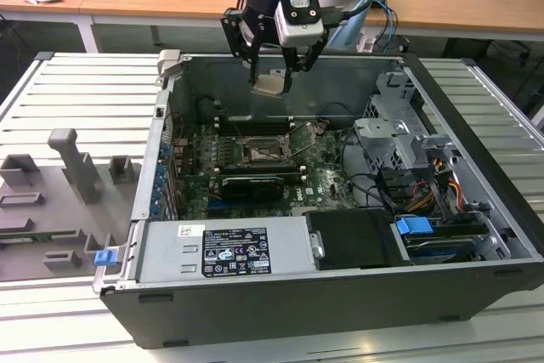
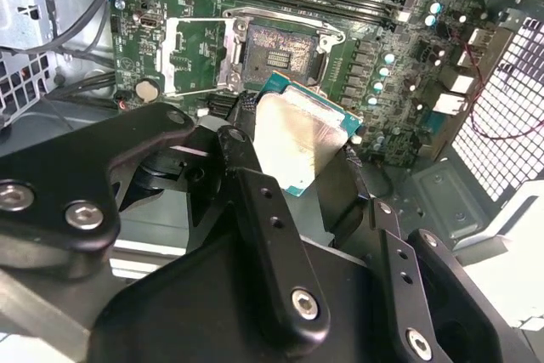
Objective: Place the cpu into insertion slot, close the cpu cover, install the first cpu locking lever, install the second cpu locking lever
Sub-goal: 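Place the cpu into insertion slot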
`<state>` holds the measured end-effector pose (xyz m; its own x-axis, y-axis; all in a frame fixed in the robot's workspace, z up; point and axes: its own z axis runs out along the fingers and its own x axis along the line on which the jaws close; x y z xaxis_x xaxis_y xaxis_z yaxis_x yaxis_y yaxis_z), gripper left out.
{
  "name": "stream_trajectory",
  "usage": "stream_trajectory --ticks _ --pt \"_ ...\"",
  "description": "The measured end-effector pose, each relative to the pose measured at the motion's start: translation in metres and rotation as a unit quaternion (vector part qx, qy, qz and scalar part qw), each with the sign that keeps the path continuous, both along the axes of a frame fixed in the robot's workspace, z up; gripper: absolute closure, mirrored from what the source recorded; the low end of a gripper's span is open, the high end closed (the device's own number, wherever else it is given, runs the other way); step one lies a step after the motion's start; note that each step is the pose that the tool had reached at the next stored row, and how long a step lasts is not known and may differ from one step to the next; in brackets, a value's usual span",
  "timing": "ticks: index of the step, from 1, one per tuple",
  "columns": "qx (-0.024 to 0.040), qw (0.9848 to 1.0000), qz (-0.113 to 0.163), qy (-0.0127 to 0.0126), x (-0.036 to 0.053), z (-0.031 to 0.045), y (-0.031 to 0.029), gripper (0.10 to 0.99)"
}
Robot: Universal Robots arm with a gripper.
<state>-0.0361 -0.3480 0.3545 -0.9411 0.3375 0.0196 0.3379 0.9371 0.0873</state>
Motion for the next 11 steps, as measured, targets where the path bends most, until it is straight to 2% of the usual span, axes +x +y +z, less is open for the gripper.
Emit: stream_trajectory --ticks 11 --pt "0.0 0.9997 -0.023 0.0 0.0 -0.0003 0.0 0.561"
